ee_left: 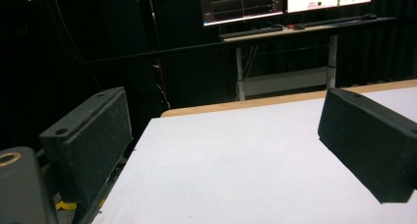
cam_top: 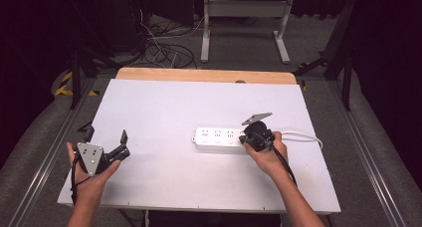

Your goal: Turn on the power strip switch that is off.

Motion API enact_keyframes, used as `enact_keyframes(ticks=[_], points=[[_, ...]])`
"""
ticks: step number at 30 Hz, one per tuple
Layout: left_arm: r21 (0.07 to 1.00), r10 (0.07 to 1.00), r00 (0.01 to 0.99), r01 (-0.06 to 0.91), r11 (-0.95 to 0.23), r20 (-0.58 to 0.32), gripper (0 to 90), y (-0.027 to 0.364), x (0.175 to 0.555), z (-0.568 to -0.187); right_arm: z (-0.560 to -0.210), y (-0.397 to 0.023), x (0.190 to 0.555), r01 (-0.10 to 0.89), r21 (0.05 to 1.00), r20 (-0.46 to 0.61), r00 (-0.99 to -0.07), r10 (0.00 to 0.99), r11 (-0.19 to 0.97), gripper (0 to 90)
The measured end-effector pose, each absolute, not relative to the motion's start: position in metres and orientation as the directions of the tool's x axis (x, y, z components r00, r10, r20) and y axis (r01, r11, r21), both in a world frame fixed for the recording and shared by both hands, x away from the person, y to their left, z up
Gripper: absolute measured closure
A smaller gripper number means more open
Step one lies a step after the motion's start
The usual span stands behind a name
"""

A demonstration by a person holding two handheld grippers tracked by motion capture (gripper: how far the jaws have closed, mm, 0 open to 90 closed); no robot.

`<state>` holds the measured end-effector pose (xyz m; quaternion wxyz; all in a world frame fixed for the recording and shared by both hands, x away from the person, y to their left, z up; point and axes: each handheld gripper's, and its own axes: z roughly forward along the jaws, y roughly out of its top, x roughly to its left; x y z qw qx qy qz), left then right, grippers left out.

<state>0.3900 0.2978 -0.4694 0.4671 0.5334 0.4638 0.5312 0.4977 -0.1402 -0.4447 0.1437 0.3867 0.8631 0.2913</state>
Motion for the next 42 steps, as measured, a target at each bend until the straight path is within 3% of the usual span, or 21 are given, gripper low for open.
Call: enact_keyframes(ticks=[18,42], points=[[0.991,0.991,0.003,0.001,-0.136,0.136,6.6,0.2985,0.3895,-0.4697,-0.4501,-0.1504,0.4990,0.621,0.641,0.075,-0.636,0.768,0.451,90.0],[0.991,0.991,0.000,0.004,-0.137,0.137,7.0,0.2993,0.3889,-0.4699,-0.4503,-0.1498,0.5000,0.626,0.632,0.071,-0.634,0.770,0.457,90.0]])
